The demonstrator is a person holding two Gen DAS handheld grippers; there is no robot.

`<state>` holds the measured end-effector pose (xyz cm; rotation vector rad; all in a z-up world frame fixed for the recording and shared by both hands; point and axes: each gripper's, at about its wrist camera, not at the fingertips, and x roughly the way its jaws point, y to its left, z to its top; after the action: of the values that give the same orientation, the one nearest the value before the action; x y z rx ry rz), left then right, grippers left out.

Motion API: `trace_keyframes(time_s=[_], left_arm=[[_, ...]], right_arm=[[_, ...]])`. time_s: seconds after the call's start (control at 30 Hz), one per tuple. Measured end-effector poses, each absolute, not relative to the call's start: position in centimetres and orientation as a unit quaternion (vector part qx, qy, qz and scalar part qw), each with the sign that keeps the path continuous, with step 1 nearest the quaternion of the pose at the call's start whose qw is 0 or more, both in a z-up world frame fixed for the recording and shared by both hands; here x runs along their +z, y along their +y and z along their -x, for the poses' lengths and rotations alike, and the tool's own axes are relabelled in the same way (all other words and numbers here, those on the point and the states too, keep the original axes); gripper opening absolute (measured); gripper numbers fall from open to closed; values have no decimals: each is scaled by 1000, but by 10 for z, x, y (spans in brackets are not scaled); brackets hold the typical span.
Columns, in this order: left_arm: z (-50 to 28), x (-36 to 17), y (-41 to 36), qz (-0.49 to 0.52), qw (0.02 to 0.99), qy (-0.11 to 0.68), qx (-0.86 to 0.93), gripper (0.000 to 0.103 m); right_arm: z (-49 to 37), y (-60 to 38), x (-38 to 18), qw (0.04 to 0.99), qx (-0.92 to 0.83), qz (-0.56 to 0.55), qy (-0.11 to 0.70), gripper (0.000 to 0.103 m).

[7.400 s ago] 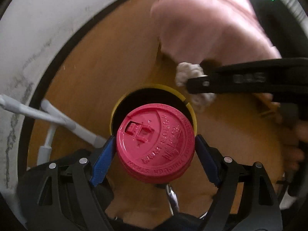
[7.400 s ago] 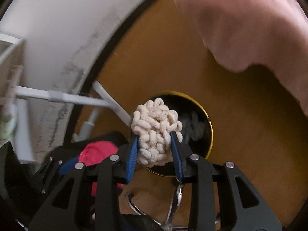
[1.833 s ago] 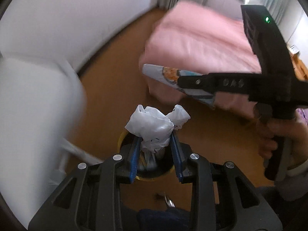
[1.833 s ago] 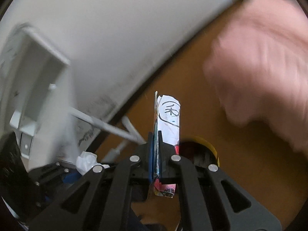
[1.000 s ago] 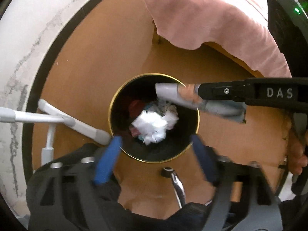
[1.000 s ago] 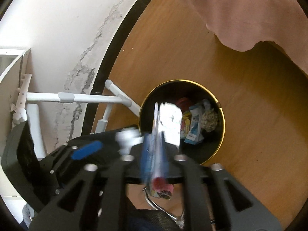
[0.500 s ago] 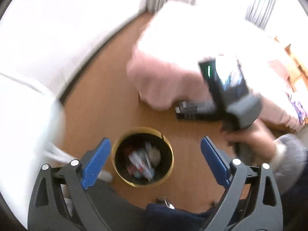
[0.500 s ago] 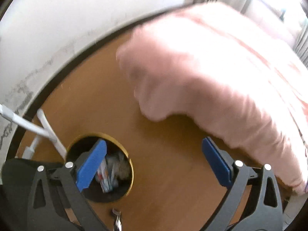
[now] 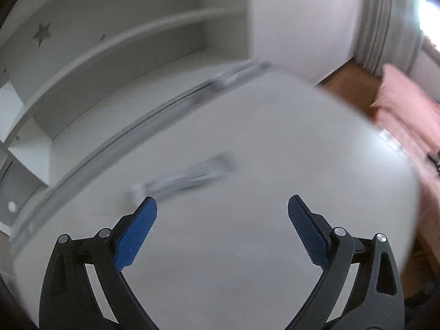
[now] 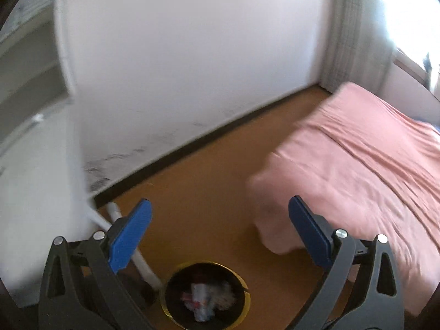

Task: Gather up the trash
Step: 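Grasp the white sachet with the left gripper while the right grasps the bottle cap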

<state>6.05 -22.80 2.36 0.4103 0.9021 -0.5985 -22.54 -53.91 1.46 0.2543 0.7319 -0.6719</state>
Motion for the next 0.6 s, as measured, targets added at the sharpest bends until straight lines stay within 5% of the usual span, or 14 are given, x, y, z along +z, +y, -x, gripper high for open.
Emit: trace_keyframes(time_s=[0.2, 0.3, 0.47, 0.6], left_arm=[[-110, -4, -223, -204, 822, 447, -289, 90], [-120, -3, -233, -186, 820, 450, -300, 80], [-118, 2, -237, -189, 815, 443, -322, 29], [-111, -1, -237, -198, 815, 434, -329, 21]], right_arm=[[142, -483, 36, 899, -245, -81, 353, 96], [111, -463, 43, 906, -221, -66, 355, 96], [69, -442, 50, 913, -193, -47, 357, 96], [27, -427, 53, 916, -164, -32, 365, 96]])
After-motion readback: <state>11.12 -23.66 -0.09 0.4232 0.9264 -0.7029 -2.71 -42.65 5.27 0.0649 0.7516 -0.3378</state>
